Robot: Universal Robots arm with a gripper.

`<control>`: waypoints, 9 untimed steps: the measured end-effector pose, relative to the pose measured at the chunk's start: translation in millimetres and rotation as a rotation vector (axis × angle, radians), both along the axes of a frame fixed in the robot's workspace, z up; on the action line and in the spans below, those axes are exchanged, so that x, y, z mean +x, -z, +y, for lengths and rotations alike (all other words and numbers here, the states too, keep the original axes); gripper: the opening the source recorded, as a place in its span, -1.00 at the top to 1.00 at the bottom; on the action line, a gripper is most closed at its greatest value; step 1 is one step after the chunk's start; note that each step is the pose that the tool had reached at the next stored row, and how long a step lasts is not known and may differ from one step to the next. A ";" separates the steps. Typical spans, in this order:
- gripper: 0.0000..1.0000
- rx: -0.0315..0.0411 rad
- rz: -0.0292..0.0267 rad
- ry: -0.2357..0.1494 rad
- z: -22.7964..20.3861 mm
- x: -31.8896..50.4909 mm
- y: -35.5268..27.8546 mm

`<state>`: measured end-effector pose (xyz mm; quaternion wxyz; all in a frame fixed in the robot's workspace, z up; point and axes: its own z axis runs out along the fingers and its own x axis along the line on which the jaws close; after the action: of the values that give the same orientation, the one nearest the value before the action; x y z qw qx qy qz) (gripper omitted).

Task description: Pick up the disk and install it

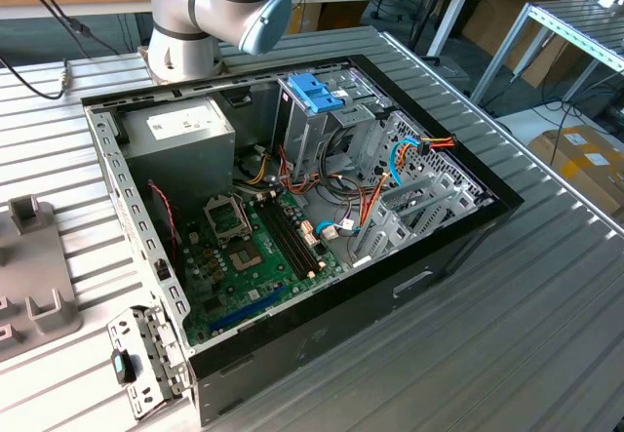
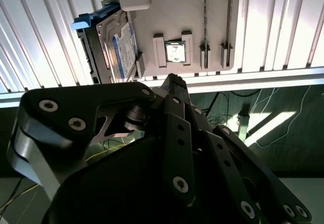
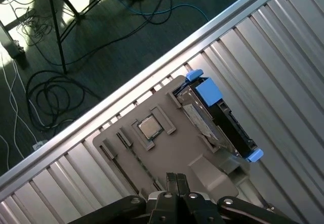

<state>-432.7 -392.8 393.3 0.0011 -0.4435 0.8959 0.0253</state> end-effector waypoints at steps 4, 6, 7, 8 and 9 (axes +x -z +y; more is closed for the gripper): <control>0.79 0.0000 0.0001 -0.010 0.0 0.0 0.0; 0.79 0.0000 0.0001 -0.015 0.0 0.0 0.0; 0.79 0.0000 0.0000 -0.018 0.0 0.0 0.0; 0.79 0.0000 0.0000 -0.020 0.0 0.0 0.0; 0.79 0.0000 0.0000 -0.023 0.0 0.0 0.0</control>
<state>-432.7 -392.8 393.3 0.0008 -0.4539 0.8907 0.0253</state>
